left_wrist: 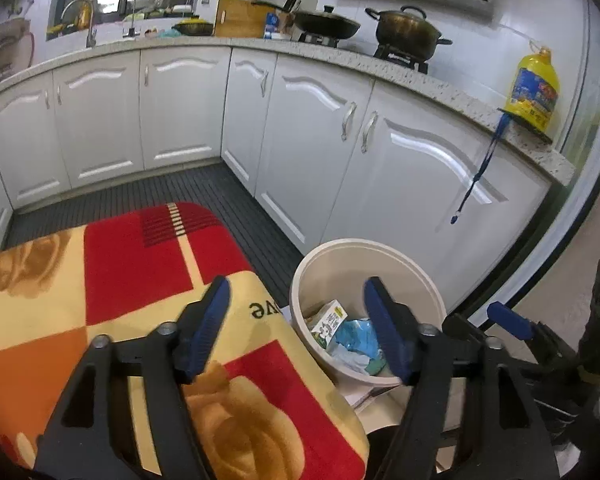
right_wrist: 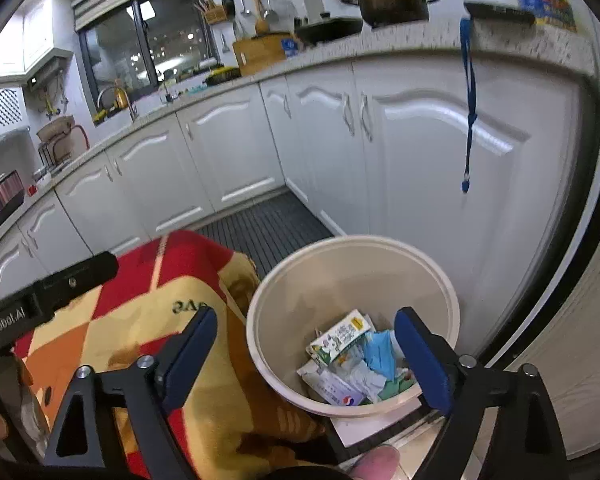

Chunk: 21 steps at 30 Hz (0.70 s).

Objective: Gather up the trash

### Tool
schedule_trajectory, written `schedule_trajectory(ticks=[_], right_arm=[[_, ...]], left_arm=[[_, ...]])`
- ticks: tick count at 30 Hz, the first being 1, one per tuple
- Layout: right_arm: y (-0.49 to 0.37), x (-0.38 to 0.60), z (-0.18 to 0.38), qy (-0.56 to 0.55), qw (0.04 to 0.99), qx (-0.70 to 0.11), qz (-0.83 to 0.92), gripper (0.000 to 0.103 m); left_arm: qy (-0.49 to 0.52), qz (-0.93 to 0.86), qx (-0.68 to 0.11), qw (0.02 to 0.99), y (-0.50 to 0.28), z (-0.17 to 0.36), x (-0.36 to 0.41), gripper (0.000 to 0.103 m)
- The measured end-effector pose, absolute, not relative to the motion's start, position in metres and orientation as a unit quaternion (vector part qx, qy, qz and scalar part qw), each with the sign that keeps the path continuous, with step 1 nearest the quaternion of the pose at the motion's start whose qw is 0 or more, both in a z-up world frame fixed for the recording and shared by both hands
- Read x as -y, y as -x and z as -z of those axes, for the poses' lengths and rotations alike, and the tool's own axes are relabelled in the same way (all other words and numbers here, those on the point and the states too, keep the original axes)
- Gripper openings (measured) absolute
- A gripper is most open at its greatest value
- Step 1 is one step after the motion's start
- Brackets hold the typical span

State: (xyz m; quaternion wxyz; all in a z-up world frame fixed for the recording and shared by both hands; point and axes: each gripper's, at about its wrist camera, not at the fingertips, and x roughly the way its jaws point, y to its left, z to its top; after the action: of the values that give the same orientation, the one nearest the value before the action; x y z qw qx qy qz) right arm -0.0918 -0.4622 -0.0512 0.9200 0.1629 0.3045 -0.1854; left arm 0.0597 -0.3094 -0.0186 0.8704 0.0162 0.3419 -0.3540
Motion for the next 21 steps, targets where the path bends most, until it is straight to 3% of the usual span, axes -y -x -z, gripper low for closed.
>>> schedule_trajectory(ticks=[4, 7, 21], right_arm=[[0.096, 0.452, 0.039, -0.16, 0.925, -0.291, 0.184, 0.093], [0.1, 0.445, 0.033, -0.159, 0.928, -0.282, 0.184, 0.099], [0.109, 0.422, 0.011, -0.138, 0.939, -0.25, 0.19, 0.101]], left_arm=[[-0.012, 0.356, -0.321, 0.877, -0.05, 0.01, 0.3, 0.077], [-0.01, 0.356, -0.314, 0.88, -0.044, 0.004, 0.29, 0.086], [-0.042, 0.301, -0.255, 0.918, -0.014, -0.017, 0.26, 0.086]])
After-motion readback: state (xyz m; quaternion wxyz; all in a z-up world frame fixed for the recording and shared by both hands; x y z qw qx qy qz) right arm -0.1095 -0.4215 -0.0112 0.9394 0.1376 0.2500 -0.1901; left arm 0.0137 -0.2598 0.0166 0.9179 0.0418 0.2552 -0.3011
